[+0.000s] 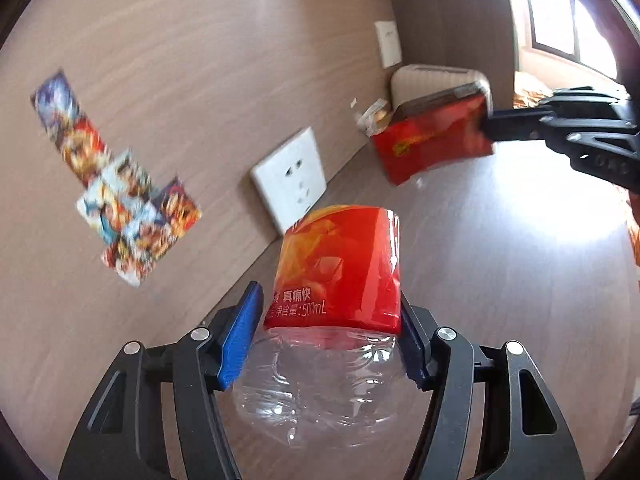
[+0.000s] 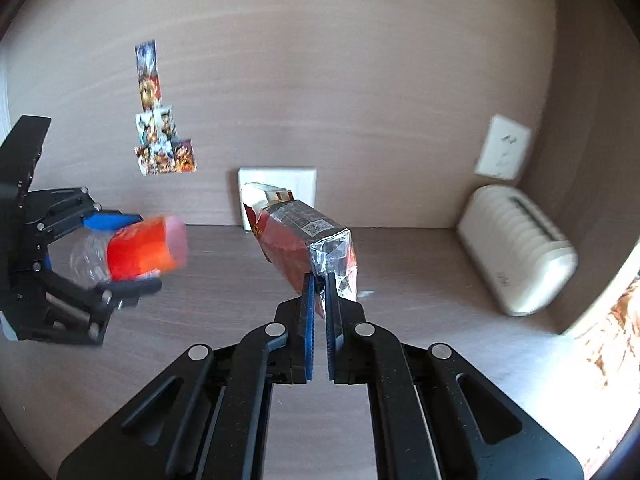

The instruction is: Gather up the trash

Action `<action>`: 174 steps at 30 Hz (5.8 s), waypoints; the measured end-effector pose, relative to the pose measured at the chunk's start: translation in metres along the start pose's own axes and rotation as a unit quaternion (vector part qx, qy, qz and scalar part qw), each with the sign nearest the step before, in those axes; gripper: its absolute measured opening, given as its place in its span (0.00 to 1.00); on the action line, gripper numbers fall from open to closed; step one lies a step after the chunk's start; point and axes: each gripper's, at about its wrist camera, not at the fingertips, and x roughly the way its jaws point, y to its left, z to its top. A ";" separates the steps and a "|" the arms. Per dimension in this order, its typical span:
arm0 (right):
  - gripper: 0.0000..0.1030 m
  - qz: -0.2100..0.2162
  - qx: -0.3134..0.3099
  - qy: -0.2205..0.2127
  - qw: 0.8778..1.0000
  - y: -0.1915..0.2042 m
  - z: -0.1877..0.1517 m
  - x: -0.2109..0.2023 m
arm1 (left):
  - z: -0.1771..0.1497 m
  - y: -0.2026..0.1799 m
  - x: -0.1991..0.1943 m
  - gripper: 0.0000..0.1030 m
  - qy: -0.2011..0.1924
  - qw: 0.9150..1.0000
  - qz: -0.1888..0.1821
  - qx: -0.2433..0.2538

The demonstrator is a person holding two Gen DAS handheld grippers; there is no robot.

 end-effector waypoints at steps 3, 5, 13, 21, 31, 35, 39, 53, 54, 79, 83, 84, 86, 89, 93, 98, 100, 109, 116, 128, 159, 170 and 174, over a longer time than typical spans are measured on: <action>0.05 -0.022 0.013 -0.006 1.000 -0.013 -0.005 -0.033 | 0.011 -0.018 -0.009 0.59 -0.017 1.000 -0.015 0.013; 0.05 -0.037 0.022 -0.006 0.999 -0.020 -0.013 -0.054 | 0.017 -0.033 -0.014 0.58 -0.026 0.999 -0.025 0.024; 0.05 -0.117 0.068 -0.013 0.991 -0.046 -0.059 -0.153 | 0.040 -0.122 -0.047 0.52 -0.058 0.989 -0.097 0.091; 0.06 -0.202 0.132 0.015 0.970 -0.075 -0.130 -0.246 | 0.052 -0.235 -0.079 0.52 -0.082 0.966 -0.183 0.166; 0.05 -0.262 0.213 0.059 0.939 -0.102 -0.229 -0.310 | 0.036 -0.376 -0.104 0.52 -0.075 0.925 -0.276 0.250; 0.05 -0.263 0.244 0.079 0.930 -0.114 -0.271 -0.311 | 0.018 -0.429 -0.092 0.52 -0.049 0.909 -0.306 0.280; 0.05 -0.261 0.266 0.102 0.922 -0.129 -0.316 -0.296 | -0.003 -0.471 -0.068 0.52 -0.021 0.896 -0.321 0.306; 0.05 -0.201 0.304 0.211 0.907 -0.165 -0.533 -0.152 | -0.141 -0.609 0.115 0.52 0.095 0.843 -0.372 0.377; 0.05 -0.195 0.304 0.219 0.906 -0.165 -0.550 -0.139 | -0.152 -0.619 0.123 0.52 0.097 0.841 -0.373 0.381; 0.96 -0.109 0.236 0.324 0.910 -0.140 -0.685 -0.037 | -0.259 -0.654 0.254 0.95 0.157 0.792 -0.421 0.414; 0.96 -0.122 0.237 0.315 0.911 -0.144 -0.659 -0.050 | -0.238 -0.646 0.237 0.95 0.148 0.796 -0.420 0.410; 0.96 -0.126 0.236 0.314 0.911 -0.146 -0.655 -0.052 | -0.230 -0.642 0.230 0.95 0.144 0.798 -0.418 0.409; 0.96 -0.136 0.235 0.309 0.911 -0.147 -0.635 -0.063 | -0.215 -0.632 0.216 0.95 0.135 0.804 -0.417 0.401; 0.96 -0.155 0.245 0.293 0.911 -0.151 -0.597 -0.090 | -0.180 -0.614 0.186 0.95 0.120 0.819 -0.414 0.378; 0.96 -0.173 0.249 0.276 0.912 -0.151 -0.550 -0.119 | -0.139 -0.592 0.148 0.95 0.104 0.838 -0.409 0.345; 0.96 -0.193 0.260 0.233 0.917 -0.149 -0.485 -0.159 | -0.096 -0.553 0.095 0.95 0.078 0.859 -0.405 0.302; 0.96 -0.201 0.261 0.217 0.919 -0.146 -0.460 -0.173 | -0.080 -0.537 0.076 0.95 0.076 0.867 -0.411 0.273; 0.96 -0.239 0.258 0.115 0.929 -0.126 -0.325 -0.229 | -0.016 -0.437 -0.025 0.95 -0.001 0.920 -0.345 0.186; 0.96 -0.278 0.248 0.059 0.926 -0.082 -0.222 -0.205 | 0.012 -0.326 -0.069 0.95 -0.053 0.964 -0.234 0.116; 0.96 -0.251 0.124 -0.015 0.960 0.005 -0.082 -0.144 | 0.013 -0.144 -0.108 0.95 -0.075 0.995 -0.052 -0.032; 0.96 -0.175 0.087 -0.068 0.978 0.072 0.016 -0.122 | 0.005 -0.023 -0.167 0.95 -0.120 0.976 0.125 -0.131; 0.96 -0.189 0.097 -0.061 0.975 0.070 0.014 -0.119 | 0.005 -0.021 -0.160 0.95 -0.114 0.979 0.107 -0.129; 0.96 -0.192 0.096 -0.057 0.975 0.072 0.012 -0.119 | 0.004 -0.019 -0.160 0.95 -0.115 0.978 0.106 -0.135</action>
